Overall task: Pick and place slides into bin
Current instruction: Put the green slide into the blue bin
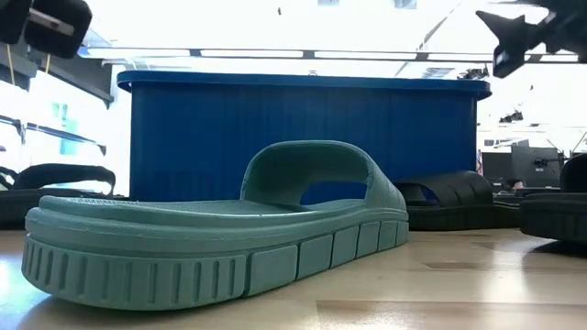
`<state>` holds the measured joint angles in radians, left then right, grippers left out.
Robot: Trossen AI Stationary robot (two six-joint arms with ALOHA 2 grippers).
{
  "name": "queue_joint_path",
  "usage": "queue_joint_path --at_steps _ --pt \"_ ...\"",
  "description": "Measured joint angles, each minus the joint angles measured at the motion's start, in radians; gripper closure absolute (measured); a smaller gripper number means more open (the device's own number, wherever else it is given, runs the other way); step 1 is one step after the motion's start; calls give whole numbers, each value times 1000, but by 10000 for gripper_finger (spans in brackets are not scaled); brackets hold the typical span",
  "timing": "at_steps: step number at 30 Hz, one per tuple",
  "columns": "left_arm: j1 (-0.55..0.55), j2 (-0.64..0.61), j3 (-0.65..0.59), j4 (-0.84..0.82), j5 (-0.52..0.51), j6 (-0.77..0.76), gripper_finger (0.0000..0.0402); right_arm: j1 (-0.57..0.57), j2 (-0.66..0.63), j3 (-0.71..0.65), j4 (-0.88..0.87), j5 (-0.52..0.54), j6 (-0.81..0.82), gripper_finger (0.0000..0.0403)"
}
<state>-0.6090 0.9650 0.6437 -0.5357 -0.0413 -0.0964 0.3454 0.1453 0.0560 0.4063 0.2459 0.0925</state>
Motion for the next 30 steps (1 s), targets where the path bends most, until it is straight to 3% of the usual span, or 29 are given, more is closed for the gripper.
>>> queue_joint_path --at_steps 5,12,19,24,28,30 --pt "0 30 0 3 -12 -17 273 28 146 108 51 9 -47 224" --pt "0 28 0 5 -76 -22 273 48 516 448 -181 110 -38 224" --pt "0 28 0 4 -103 -40 273 48 865 787 -386 108 -64 224" --pt "0 28 0 4 -154 -40 273 48 1054 987 -403 104 72 224" --pt "0 28 0 5 -199 -40 273 44 1164 1155 -509 125 -63 222" --pt "0 28 0 8 -204 -40 273 41 1205 1215 -627 182 -28 222"
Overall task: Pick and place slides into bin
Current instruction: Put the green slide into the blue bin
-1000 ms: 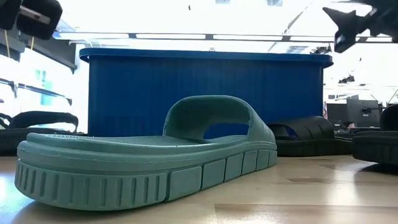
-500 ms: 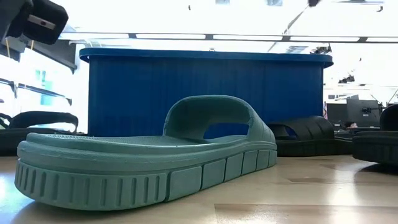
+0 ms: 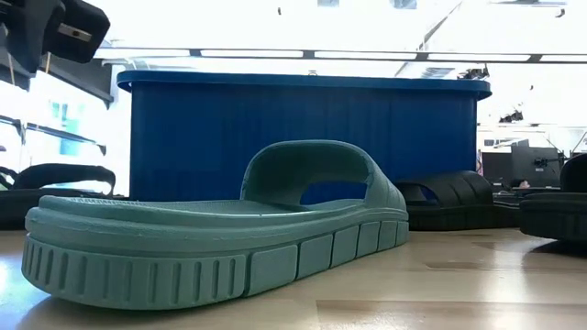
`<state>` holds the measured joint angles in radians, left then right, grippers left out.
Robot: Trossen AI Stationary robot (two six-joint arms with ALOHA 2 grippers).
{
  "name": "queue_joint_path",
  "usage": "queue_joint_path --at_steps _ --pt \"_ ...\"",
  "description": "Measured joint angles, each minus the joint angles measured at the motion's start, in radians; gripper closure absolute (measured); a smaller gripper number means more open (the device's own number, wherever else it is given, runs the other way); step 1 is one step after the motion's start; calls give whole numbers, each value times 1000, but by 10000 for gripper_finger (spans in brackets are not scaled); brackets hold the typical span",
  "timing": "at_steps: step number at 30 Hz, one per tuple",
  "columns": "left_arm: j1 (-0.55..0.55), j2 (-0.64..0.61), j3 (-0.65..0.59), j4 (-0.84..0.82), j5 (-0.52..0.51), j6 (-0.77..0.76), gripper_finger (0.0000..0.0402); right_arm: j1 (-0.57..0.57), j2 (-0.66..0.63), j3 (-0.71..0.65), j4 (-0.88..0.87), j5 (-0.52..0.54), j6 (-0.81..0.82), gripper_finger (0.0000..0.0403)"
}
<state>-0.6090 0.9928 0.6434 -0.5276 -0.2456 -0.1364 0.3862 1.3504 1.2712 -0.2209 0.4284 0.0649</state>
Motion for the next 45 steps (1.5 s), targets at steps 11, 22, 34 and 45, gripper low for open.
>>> queue_joint_path --at_steps 11,22,34,45 --pt "0 0 0 3 1 -28 273 19 122 28 -688 342 590 222" --pt "0 0 0 3 -12 -27 273 20 175 28 -741 103 756 221" --pt "0 0 0 4 -13 -26 273 19 182 28 -736 83 733 219" --pt "0 0 0 4 -31 -26 273 14 182 28 -620 107 866 219"
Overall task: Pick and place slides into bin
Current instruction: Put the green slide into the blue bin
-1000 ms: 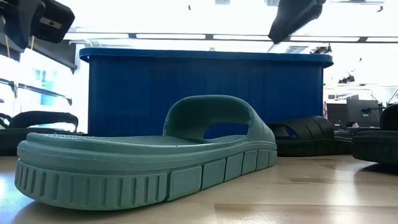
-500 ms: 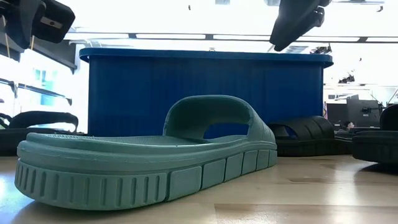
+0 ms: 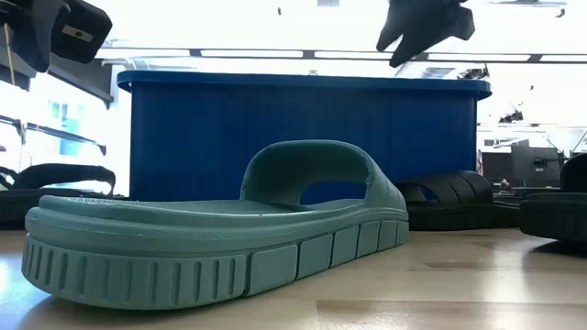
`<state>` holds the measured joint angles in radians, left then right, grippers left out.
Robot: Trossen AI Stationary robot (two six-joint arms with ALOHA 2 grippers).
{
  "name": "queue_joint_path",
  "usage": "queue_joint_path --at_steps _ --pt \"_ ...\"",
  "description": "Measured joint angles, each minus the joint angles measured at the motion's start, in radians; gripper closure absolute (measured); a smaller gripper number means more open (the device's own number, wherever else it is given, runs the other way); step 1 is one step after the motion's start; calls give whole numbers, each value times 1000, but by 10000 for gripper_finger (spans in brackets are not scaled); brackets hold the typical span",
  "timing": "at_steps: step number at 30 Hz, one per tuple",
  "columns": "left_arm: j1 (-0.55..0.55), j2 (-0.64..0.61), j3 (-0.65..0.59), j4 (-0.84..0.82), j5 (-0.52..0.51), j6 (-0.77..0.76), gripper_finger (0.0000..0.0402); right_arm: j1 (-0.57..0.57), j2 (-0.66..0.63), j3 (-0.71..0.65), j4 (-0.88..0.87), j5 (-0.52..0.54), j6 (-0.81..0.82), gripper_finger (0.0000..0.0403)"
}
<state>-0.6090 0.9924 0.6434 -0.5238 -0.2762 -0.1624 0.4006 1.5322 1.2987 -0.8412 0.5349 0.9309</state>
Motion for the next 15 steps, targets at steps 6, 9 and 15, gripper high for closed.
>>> queue_joint_path --at_steps 6,9,15 --pt "0 0 0 1 0 0 273 -8 0 0 15 -41 -16 219" --pt "0 0 0 2 0 0 273 -8 0 -19 26 -97 -74 222" --pt "0 0 0 3 0 0 273 -9 27 -106 156 -126 -96 237"
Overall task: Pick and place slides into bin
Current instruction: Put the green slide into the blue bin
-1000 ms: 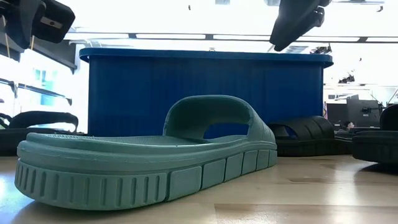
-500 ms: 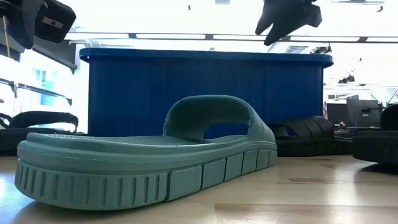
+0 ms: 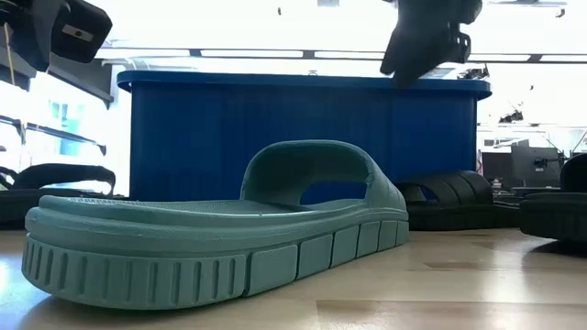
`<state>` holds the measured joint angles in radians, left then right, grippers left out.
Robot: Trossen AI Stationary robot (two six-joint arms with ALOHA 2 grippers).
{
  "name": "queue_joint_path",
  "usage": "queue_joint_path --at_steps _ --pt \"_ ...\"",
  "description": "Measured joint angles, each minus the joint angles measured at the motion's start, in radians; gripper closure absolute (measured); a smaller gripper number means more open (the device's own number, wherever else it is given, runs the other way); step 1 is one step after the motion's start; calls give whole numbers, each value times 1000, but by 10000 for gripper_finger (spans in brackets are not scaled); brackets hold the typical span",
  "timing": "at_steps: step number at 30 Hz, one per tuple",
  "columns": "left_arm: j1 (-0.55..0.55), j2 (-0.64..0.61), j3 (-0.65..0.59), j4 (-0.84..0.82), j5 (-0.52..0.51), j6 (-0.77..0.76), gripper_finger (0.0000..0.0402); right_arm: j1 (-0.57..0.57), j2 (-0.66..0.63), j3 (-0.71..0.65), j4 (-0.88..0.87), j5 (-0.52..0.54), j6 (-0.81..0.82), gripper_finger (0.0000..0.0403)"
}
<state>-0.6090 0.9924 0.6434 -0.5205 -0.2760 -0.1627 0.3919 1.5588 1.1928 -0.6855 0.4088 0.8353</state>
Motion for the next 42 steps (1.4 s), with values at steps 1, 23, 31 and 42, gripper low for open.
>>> queue_joint_path --at_steps 1,23,31,42 --pt "0 0 0 0 0 0 273 -1 13 -12 52 -7 1 240" --pt "0 0 0 -3 -7 0 273 73 571 517 -118 -7 -320 256" --pt "0 0 0 -4 -7 0 273 82 748 754 -357 66 -312 257" --pt "0 0 0 -4 -7 0 273 82 778 852 -498 97 -268 270"
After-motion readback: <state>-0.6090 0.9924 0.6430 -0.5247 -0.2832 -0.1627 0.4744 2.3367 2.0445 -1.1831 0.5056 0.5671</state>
